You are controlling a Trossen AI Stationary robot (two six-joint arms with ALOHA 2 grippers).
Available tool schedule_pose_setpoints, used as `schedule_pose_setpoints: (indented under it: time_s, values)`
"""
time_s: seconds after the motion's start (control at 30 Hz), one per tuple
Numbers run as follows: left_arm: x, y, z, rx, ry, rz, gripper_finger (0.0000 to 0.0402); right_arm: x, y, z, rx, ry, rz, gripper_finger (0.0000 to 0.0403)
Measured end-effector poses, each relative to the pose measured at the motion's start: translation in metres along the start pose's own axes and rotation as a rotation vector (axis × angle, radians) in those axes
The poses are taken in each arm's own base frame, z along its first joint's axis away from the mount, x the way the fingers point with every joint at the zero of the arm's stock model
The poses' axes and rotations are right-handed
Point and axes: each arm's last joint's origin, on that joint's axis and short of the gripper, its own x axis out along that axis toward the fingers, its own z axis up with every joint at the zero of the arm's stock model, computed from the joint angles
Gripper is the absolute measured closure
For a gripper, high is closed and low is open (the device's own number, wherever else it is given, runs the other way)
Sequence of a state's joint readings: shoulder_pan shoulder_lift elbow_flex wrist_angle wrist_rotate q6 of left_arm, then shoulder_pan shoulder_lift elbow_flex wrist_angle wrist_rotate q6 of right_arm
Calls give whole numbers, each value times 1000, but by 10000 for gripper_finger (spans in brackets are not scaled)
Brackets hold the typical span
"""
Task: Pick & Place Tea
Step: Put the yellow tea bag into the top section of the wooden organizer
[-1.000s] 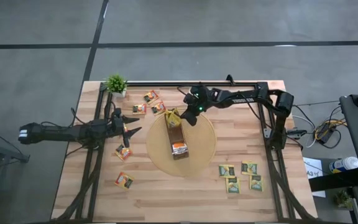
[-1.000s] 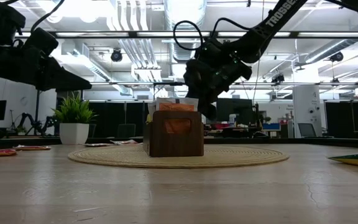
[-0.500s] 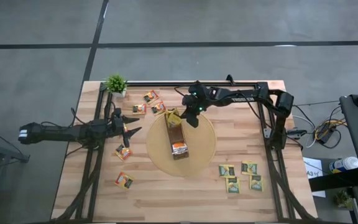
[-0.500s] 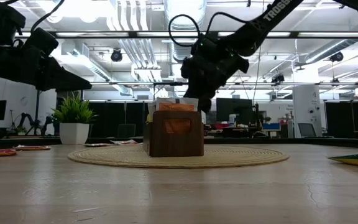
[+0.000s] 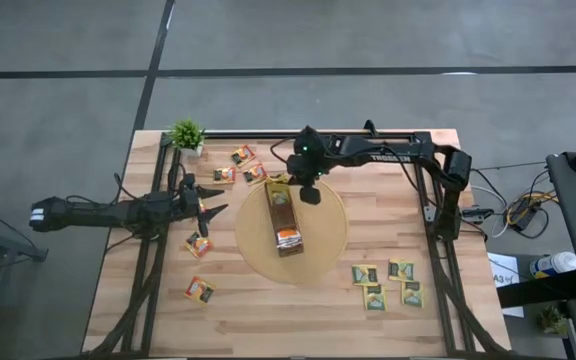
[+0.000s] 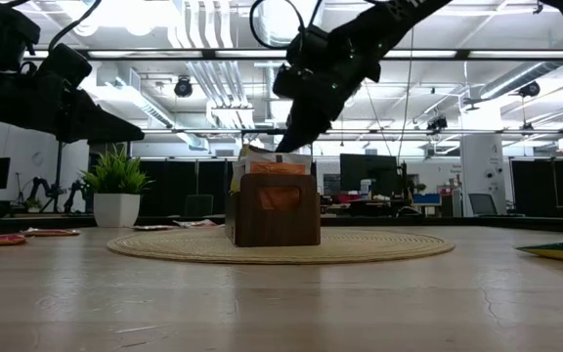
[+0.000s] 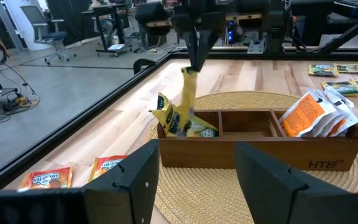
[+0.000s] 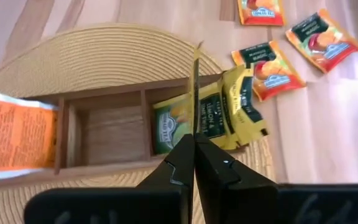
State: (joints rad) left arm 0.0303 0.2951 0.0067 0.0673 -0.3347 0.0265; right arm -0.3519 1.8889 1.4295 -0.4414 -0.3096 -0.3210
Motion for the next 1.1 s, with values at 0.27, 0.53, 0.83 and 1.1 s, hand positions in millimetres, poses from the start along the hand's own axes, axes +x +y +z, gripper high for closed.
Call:
schedule_pose_setpoints:
  time_s: [0.27, 0.53, 0.83, 1.1]
  values:
    - [0, 0, 0, 0, 0, 0, 199, -6, 1, 3, -56, 52, -5, 395]
    - [0, 0, 0, 0, 0, 0, 199, -6, 1, 3, -93, 50, -6, 395]
    - [0, 0, 0, 0, 0, -1, 199, -10, 5, 15, -94, 9, 19, 395]
    - [0, 0, 0, 0, 0, 0, 199, -6, 5, 12, -46, 34, 27, 395]
